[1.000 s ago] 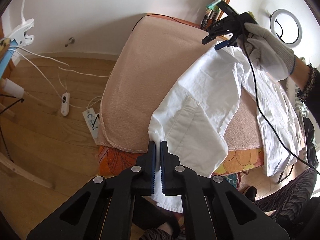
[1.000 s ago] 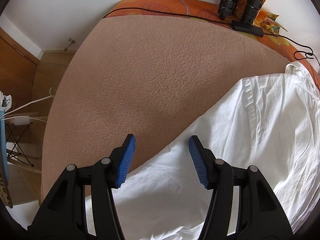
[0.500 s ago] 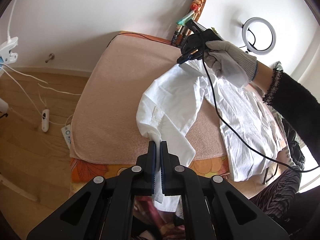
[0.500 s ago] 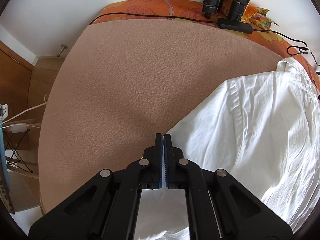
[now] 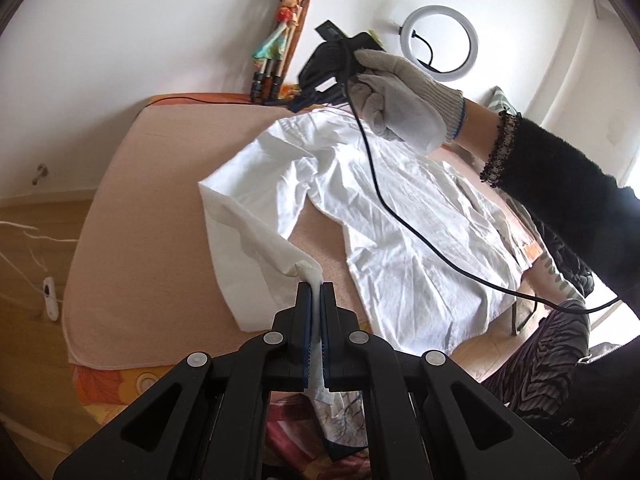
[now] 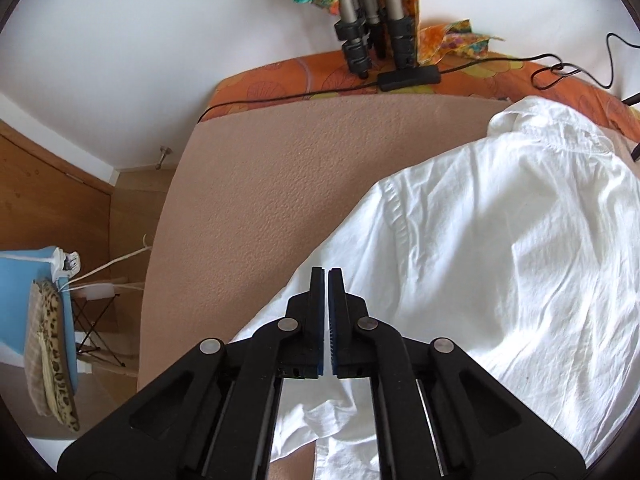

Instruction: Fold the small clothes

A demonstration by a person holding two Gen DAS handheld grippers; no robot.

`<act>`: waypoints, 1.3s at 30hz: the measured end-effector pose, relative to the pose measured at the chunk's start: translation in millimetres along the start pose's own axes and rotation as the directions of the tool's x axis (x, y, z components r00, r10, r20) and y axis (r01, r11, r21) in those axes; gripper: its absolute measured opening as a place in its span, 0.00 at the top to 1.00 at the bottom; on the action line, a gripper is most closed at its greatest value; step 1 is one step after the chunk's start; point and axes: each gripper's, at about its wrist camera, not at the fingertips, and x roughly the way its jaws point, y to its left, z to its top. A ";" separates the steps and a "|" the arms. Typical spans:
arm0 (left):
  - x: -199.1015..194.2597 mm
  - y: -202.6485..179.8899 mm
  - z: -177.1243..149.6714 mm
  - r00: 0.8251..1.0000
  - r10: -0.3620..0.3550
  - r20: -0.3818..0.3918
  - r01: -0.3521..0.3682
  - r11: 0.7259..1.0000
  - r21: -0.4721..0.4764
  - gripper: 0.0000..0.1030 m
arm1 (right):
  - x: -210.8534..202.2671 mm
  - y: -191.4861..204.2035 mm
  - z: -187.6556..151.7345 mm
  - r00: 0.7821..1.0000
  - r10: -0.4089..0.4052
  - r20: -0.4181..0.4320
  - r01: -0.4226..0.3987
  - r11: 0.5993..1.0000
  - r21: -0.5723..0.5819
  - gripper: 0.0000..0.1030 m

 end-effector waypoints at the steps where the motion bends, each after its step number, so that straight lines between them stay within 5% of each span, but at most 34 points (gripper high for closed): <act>1: 1.9 -5.5 -1.6 1.000 -0.012 -0.007 0.012 1.000 0.014 0.97 | 10.4 -1.0 5.0 1.000 0.009 -0.016 -0.010 1.000 -0.019 0.61; 2: 4.0 -11.2 -4.0 0.999 -0.028 -0.019 0.028 0.999 0.026 0.97 | 21.3 1.3 8.3 1.000 0.006 -0.022 -0.007 0.999 -0.044 0.39; 3: 7.0 -17.3 -6.3 0.999 -0.041 -0.036 0.043 0.998 0.041 0.97 | 30.6 4.9 8.3 1.000 -0.003 -0.022 0.002 0.997 -0.074 0.36; 12: 22.0 -42.9 -19.6 0.990 -0.075 -0.118 0.088 0.990 0.109 0.97 | 93.5 36.1 -0.7 0.987 -0.076 -0.143 0.059 0.991 -0.121 0.36; 17: 15.8 -37.6 -21.8 0.990 -0.078 -0.115 0.090 0.991 0.100 0.97 | 114.2 45.0 -5.5 0.972 -0.198 -0.128 0.169 0.963 -0.208 0.61; 19: 11.5 -33.7 -20.8 0.992 -0.077 -0.103 0.086 0.992 0.090 0.97 | 111.2 47.0 -9.4 0.968 -0.224 -0.112 0.196 0.956 -0.217 0.97; 27: 10.1 -45.7 -11.4 0.994 -0.082 -0.074 0.091 0.989 0.114 0.97 | 45.7 28.3 -16.3 0.994 -0.113 -0.006 0.110 0.982 -0.154 0.99; 33: 31.7 -79.4 -0.2 0.989 -0.114 -0.098 0.131 0.973 0.189 0.98 | -23.6 -27.3 -28.7 0.996 0.008 0.086 -0.003 0.998 -0.058 0.99; 39: 68.5 -124.7 -3.0 0.977 -0.112 -0.180 0.165 0.935 0.314 0.97 | -32.0 -88.0 -39.9 0.993 0.044 0.109 -0.045 0.999 0.010 0.98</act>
